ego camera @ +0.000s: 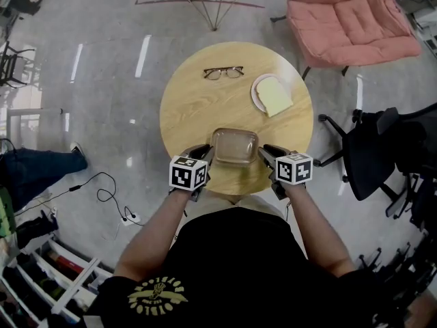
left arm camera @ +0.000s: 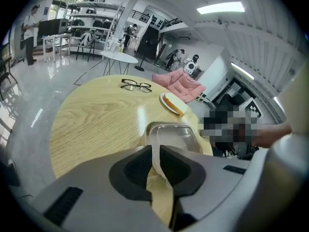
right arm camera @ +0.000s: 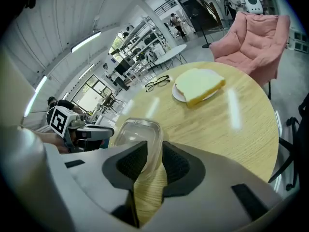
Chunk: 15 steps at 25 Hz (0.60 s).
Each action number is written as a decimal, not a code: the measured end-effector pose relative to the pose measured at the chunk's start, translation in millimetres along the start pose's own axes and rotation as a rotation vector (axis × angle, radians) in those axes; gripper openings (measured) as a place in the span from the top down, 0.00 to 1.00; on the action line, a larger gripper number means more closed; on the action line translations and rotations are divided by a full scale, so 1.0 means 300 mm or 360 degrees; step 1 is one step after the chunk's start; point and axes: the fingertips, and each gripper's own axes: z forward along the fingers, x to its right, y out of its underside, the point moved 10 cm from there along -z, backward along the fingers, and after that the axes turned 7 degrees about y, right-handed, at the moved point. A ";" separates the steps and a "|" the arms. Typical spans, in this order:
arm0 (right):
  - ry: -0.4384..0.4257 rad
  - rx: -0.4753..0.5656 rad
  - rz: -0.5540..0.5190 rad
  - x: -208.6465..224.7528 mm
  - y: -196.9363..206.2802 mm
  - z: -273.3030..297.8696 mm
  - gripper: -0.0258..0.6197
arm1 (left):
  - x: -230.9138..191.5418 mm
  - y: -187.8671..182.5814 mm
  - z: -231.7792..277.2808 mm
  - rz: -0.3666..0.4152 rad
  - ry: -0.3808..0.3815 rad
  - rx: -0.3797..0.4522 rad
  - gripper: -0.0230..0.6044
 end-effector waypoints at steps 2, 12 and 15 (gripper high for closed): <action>0.0009 -0.0011 0.0003 0.004 0.004 0.009 0.78 | -0.008 0.006 0.009 -0.0009 -0.0002 -0.0020 0.88; -0.0005 0.0016 0.0061 0.012 0.031 0.038 0.90 | -0.013 0.025 0.031 -0.0026 0.0011 -0.0052 0.88; 0.0010 0.0018 0.0113 0.018 0.038 0.035 0.92 | -0.012 0.028 0.026 -0.0035 0.0015 -0.0046 0.88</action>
